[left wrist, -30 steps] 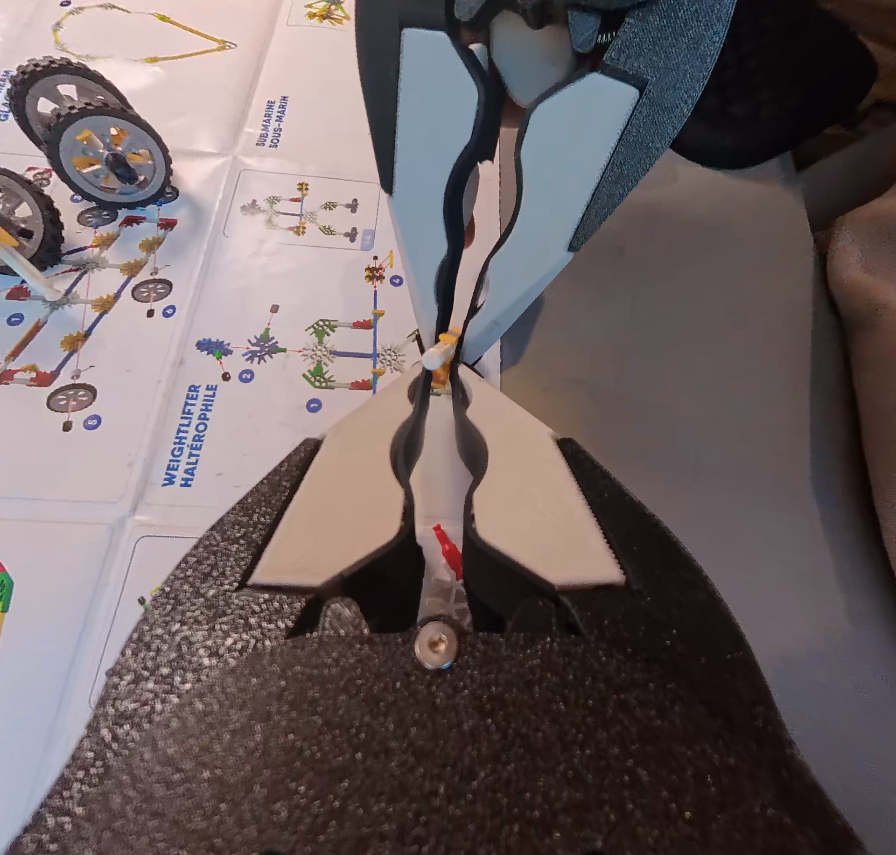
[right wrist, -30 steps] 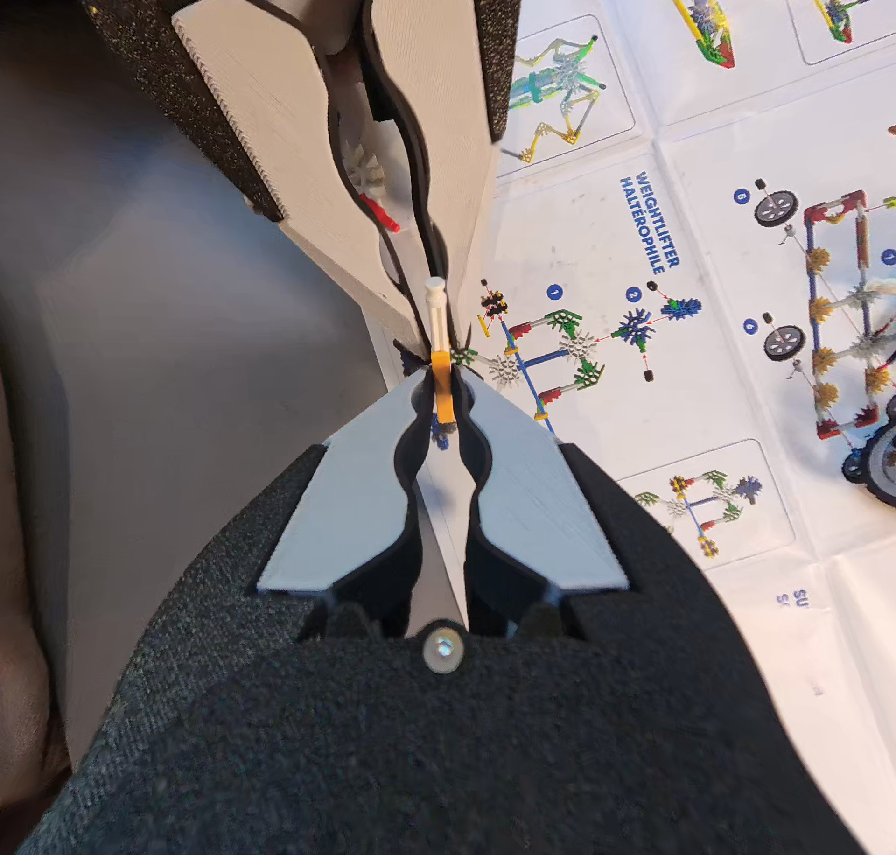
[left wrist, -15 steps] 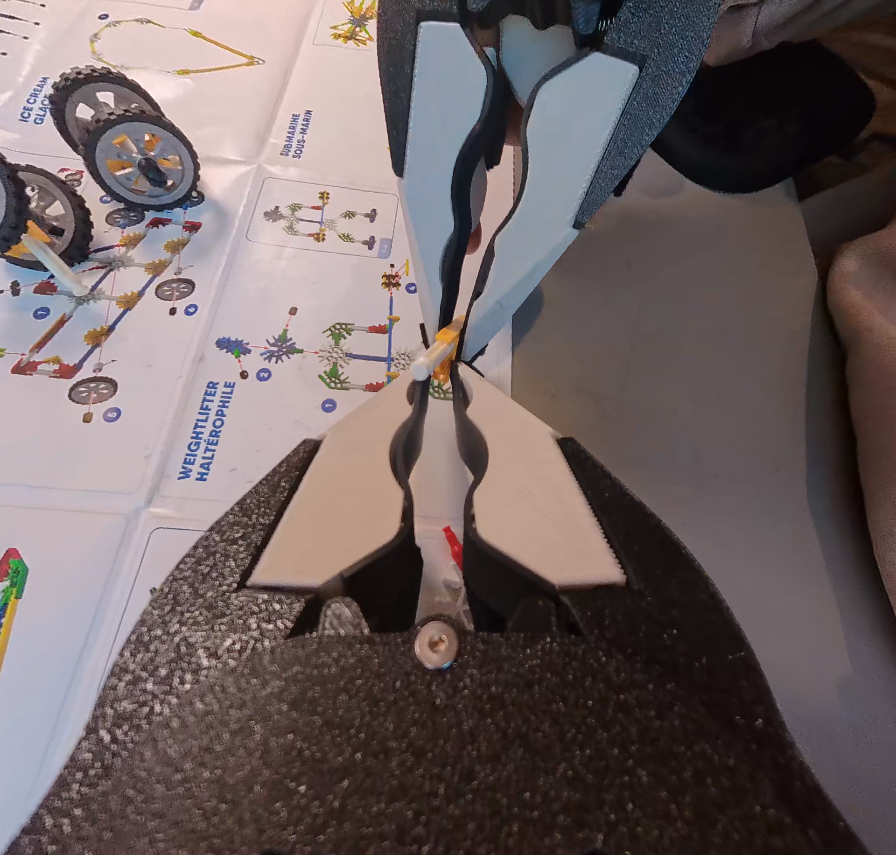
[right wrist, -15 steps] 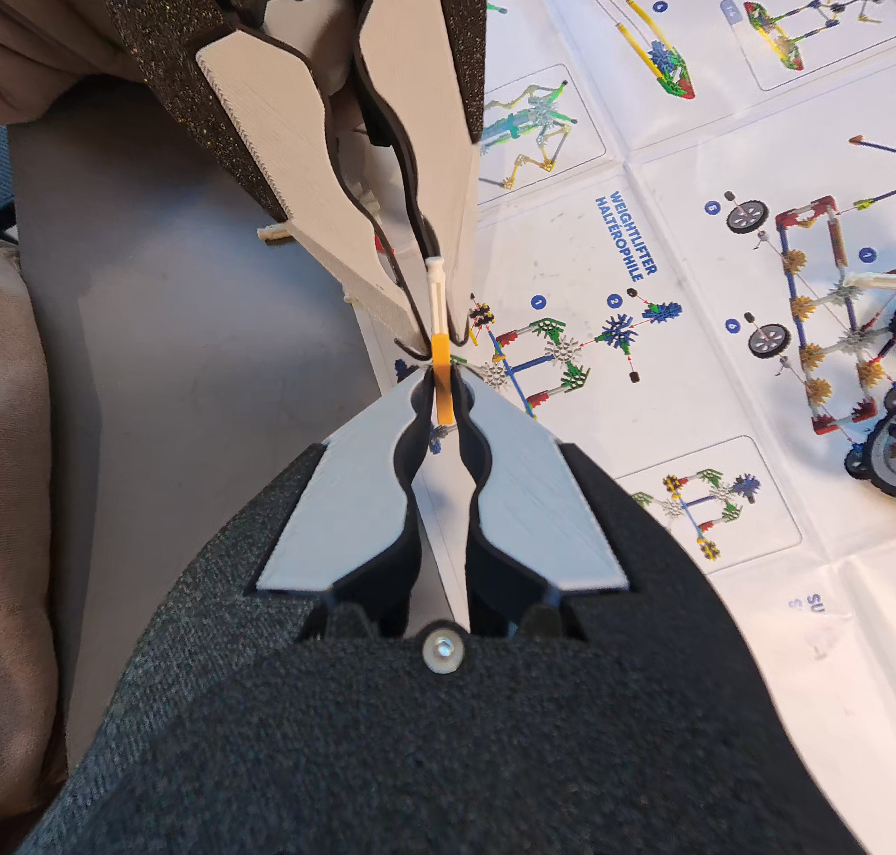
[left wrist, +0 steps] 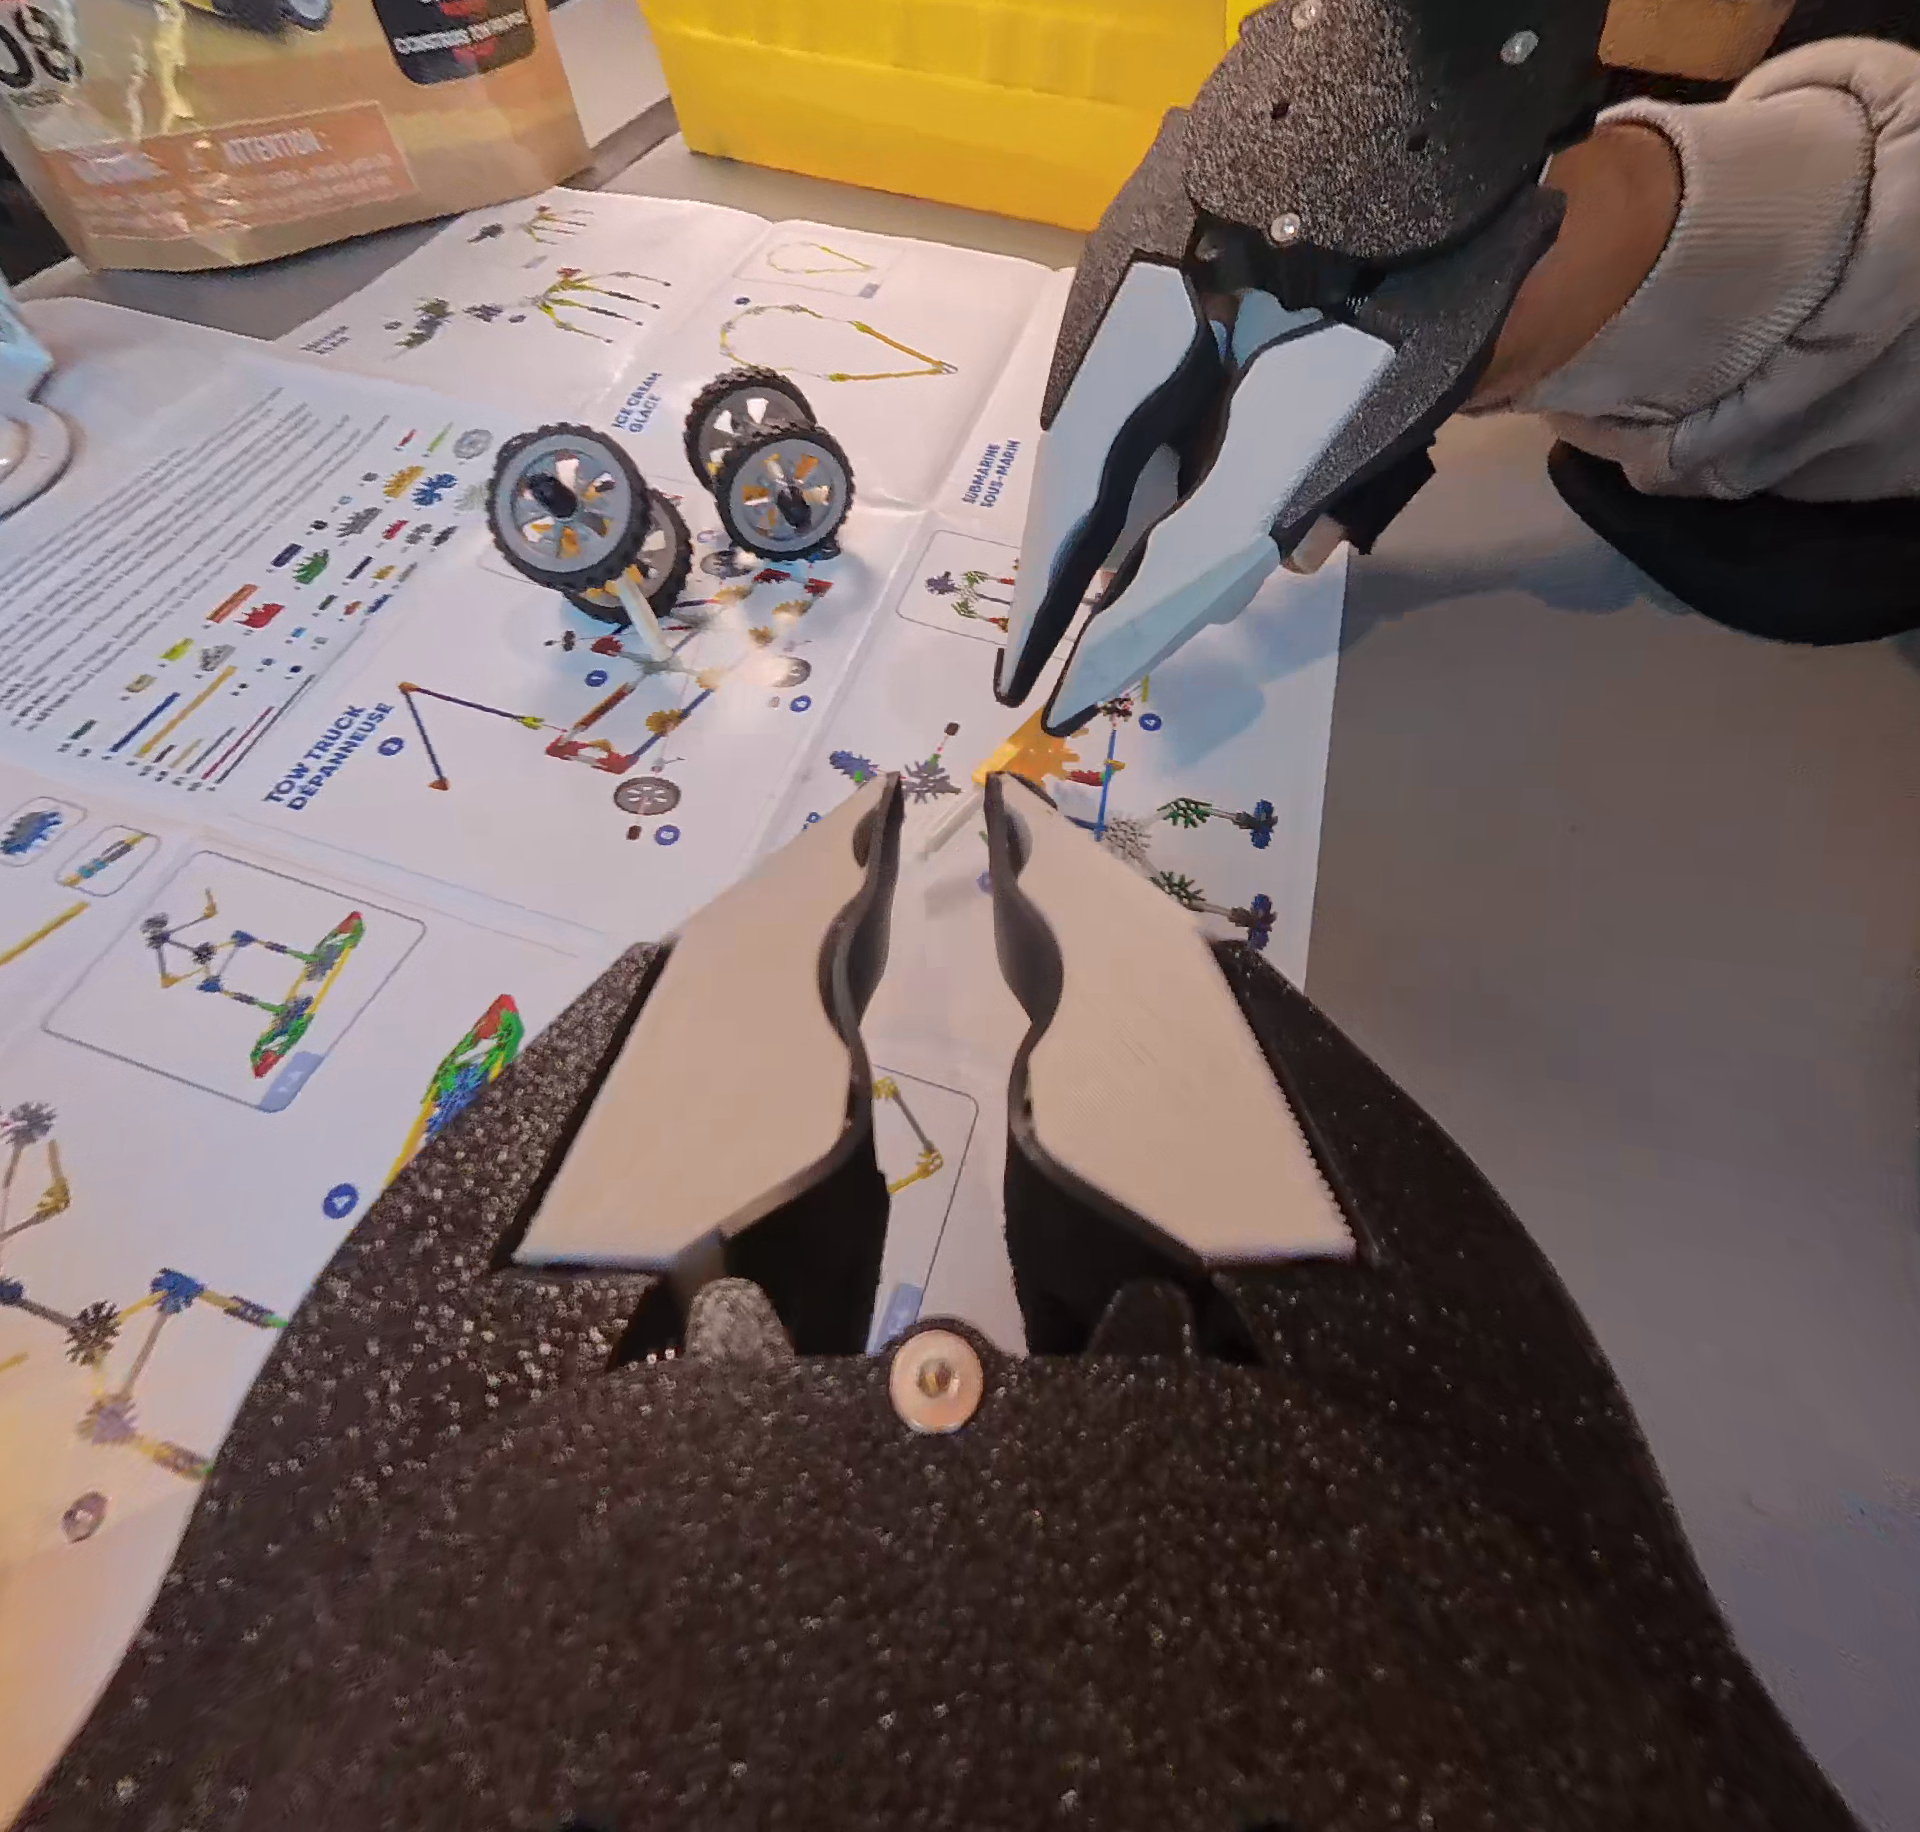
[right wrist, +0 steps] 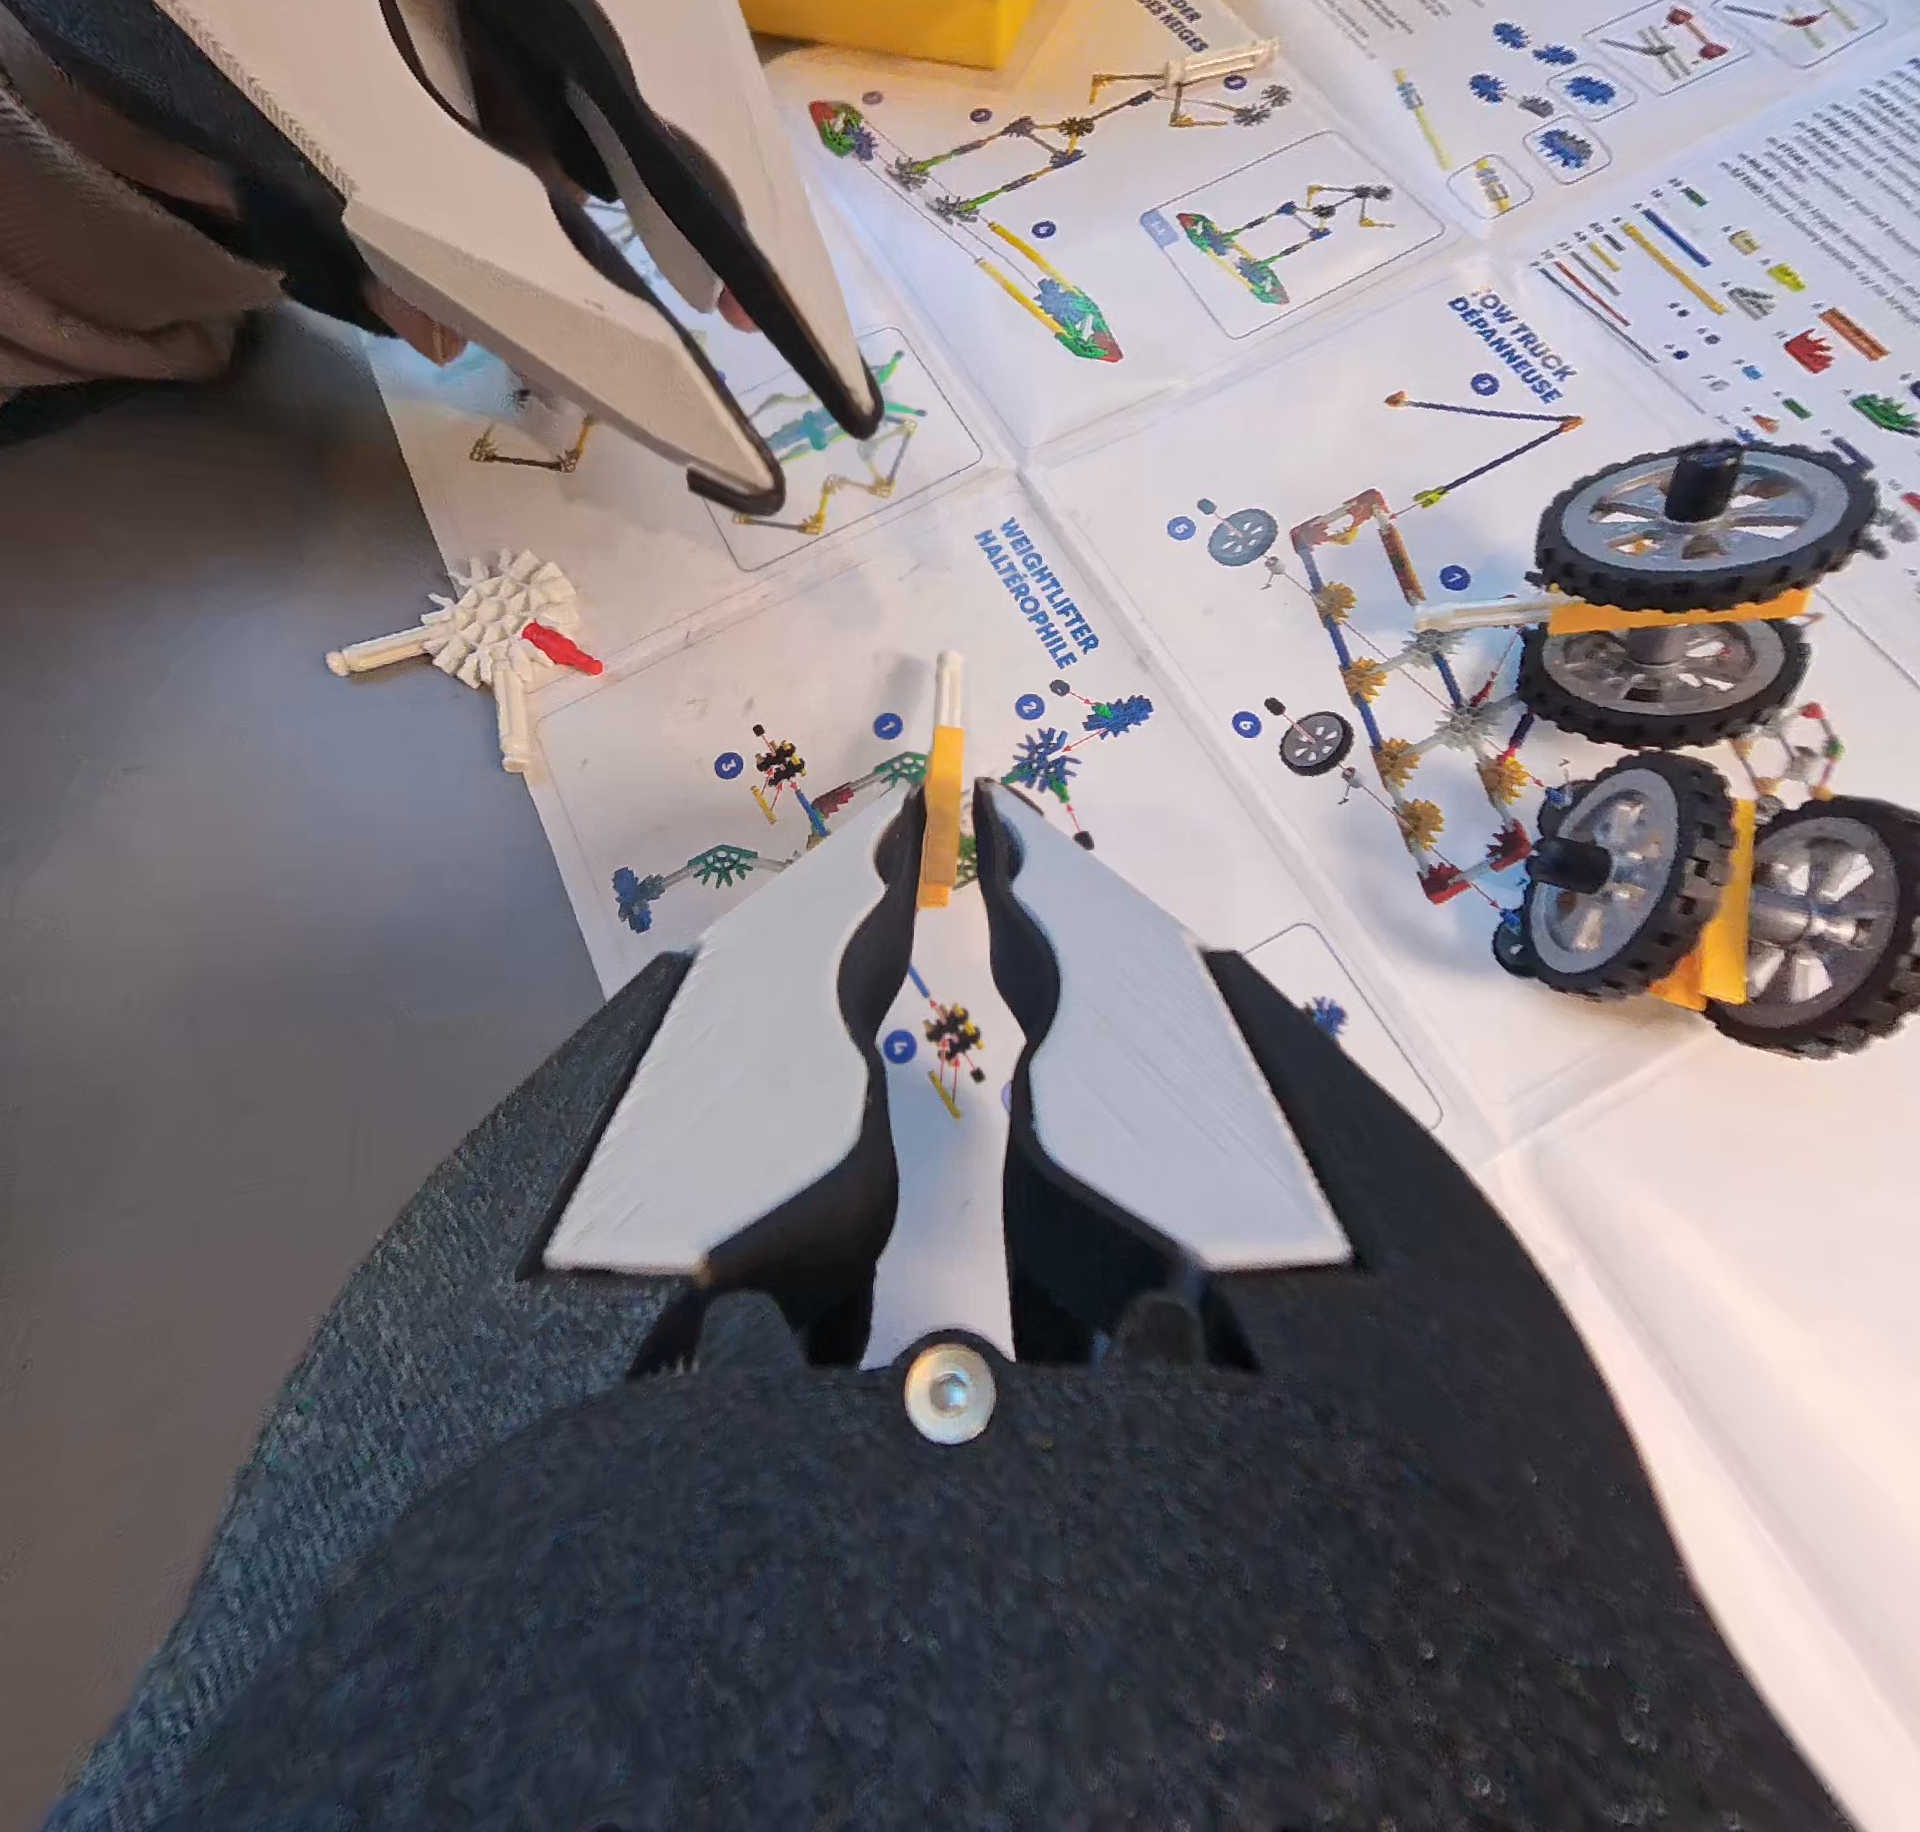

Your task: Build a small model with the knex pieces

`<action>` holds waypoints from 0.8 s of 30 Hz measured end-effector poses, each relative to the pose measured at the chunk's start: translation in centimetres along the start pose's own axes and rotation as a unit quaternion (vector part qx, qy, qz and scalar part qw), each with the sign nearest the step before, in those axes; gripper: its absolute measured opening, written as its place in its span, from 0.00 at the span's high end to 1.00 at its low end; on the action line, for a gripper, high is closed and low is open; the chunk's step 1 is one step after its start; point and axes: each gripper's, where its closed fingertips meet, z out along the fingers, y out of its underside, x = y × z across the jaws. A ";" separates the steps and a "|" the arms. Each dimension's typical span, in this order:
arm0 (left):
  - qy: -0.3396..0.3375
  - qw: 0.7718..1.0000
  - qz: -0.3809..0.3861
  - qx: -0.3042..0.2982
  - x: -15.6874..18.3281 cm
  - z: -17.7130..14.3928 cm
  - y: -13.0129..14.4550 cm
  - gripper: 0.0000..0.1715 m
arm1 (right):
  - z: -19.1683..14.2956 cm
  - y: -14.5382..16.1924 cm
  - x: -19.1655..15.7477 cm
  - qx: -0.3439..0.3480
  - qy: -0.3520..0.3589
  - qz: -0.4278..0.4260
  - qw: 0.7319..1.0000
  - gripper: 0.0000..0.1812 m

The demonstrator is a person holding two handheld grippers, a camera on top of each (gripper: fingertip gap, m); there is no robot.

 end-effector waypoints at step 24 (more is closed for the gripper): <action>-0.002 0.992 0.054 -0.111 -0.2 2.2 4.0 0.89 | 1.6 1.5 -0.6 -0.067 -0.022 -0.096 0.993 0.88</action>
